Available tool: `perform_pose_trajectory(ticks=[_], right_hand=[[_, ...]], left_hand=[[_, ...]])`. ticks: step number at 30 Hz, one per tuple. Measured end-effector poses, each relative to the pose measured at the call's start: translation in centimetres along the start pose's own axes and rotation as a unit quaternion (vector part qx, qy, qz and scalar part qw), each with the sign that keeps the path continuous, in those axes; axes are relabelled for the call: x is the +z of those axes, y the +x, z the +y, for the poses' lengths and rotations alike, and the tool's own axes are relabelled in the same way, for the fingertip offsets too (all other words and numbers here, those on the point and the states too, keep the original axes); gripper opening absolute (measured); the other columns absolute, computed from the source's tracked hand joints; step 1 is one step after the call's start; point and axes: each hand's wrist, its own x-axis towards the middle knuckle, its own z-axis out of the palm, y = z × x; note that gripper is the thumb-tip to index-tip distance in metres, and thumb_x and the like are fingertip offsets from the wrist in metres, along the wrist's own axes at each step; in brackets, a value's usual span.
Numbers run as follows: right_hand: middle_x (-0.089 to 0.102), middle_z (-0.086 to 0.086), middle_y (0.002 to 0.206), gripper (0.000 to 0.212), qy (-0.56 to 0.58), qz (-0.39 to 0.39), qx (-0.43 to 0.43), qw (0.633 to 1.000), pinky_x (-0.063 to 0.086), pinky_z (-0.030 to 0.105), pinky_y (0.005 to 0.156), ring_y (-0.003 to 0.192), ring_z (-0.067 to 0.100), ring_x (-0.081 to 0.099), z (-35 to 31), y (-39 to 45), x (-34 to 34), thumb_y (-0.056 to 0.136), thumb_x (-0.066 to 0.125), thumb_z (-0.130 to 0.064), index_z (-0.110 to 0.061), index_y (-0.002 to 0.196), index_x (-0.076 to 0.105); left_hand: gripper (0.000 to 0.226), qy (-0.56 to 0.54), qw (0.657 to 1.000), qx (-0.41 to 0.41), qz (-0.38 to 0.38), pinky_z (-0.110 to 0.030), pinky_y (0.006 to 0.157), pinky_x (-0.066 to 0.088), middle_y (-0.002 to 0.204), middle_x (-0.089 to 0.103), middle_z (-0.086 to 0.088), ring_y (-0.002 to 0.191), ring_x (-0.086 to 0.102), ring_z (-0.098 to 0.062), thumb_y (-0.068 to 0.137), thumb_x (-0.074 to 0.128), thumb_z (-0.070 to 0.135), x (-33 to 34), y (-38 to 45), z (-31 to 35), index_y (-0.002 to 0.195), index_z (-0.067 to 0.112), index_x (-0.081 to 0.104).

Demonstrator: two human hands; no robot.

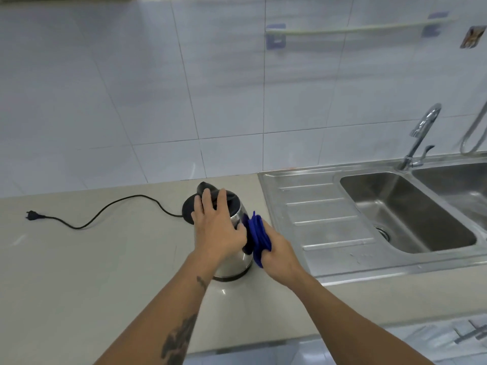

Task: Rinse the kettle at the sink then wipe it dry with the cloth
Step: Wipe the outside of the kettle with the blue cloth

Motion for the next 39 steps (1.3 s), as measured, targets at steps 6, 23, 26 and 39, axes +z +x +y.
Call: perform_pose_trajectory(ticks=[6,23,26,39], right_hand=[[-0.001,0.002,0.173,0.092,-0.141,0.002,-0.084,0.986,0.017,0.026,0.125,0.158,0.019,0.006,-0.9,1.4,2.1,0.091,0.052,-0.001,-0.021,0.166,0.001],[0.023,-0.009,0.166,0.076,-0.033,-0.077,-0.016,0.996,0.026,0.025,0.110,0.133,0.023,0.031,-0.9,4.5,3.7,0.098,0.038,-0.005,-0.034,0.164,0.015],[0.049,-0.004,0.153,0.076,0.057,-0.083,0.109,0.989,0.041,0.046,0.116,0.130,0.030,0.047,-0.3,6.9,4.0,0.086,0.033,-0.017,-0.050,0.155,0.031],[0.065,0.004,0.133,0.073,0.233,-0.092,0.139,0.958,0.060,0.036,0.079,0.108,0.029,0.072,3.4,5.5,4.3,0.085,0.051,-0.013,-0.047,0.149,0.041]], left_hand=[[0.087,0.047,0.988,0.087,-0.114,-0.043,0.124,0.013,0.167,-0.003,0.010,0.154,-0.008,-0.021,0.088,0.059,0.023,-3.3,0.5,-1.6,0.158,0.025,0.008],[0.078,0.162,0.970,0.147,-0.104,-0.020,0.118,0.010,0.162,0.001,0.018,0.153,-0.003,-0.015,0.095,0.052,0.002,-6.0,-0.2,-4.8,0.159,0.022,0.013],[0.082,0.145,0.977,0.125,-0.098,-0.023,0.120,0.016,0.165,0.003,0.015,0.154,-0.003,-0.014,0.091,0.057,0.004,-5.8,-0.3,-4.6,0.159,0.023,0.015],[0.089,0.098,0.987,0.124,0.019,-0.046,0.119,0.027,0.164,0.021,0.008,0.152,0.016,-0.019,0.075,0.064,0.024,-2.5,-0.7,-5.6,0.156,0.027,0.028]])
